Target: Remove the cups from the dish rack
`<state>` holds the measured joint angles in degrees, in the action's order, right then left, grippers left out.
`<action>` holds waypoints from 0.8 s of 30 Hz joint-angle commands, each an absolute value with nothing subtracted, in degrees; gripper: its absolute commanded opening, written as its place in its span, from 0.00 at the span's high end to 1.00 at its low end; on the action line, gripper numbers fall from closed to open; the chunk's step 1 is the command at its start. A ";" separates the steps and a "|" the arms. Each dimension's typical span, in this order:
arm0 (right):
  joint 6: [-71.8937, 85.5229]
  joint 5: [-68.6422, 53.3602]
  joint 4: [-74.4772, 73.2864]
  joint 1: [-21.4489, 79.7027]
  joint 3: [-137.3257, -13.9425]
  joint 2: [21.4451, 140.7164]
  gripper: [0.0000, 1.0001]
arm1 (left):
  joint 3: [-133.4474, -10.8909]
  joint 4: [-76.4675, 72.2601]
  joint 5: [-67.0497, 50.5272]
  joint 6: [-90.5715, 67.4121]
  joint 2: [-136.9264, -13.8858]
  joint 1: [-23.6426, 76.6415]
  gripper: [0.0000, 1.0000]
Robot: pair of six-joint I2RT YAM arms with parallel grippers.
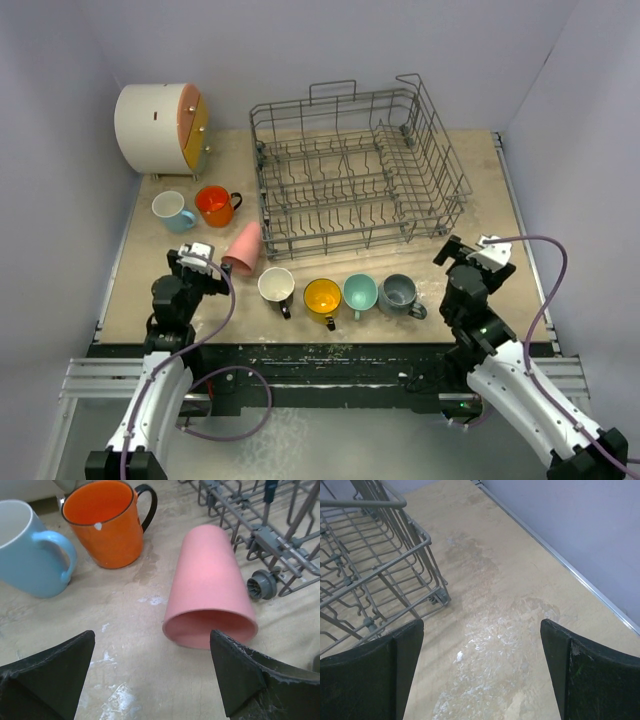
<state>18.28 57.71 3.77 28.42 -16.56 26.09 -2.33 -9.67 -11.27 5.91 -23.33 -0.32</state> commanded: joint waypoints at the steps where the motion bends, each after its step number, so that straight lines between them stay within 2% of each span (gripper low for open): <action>1: 15.69 61.48 11.48 28.29 -15.48 29.86 0.00 | -3.63 -14.67 -6.38 2.93 -28.43 -0.53 0.01; 11: 18.75 65.88 21.00 28.25 -11.56 41.01 0.00 | -3.50 -14.68 -5.36 2.58 -28.12 -0.53 0.01; 24: 16.44 65.23 24.28 28.04 -10.80 41.81 0.00 | -3.51 -14.70 -5.36 2.54 -28.13 -0.53 0.01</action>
<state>16.91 62.57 20.69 28.32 -10.74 41.93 -2.33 -11.64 -5.72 3.60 -28.27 -0.32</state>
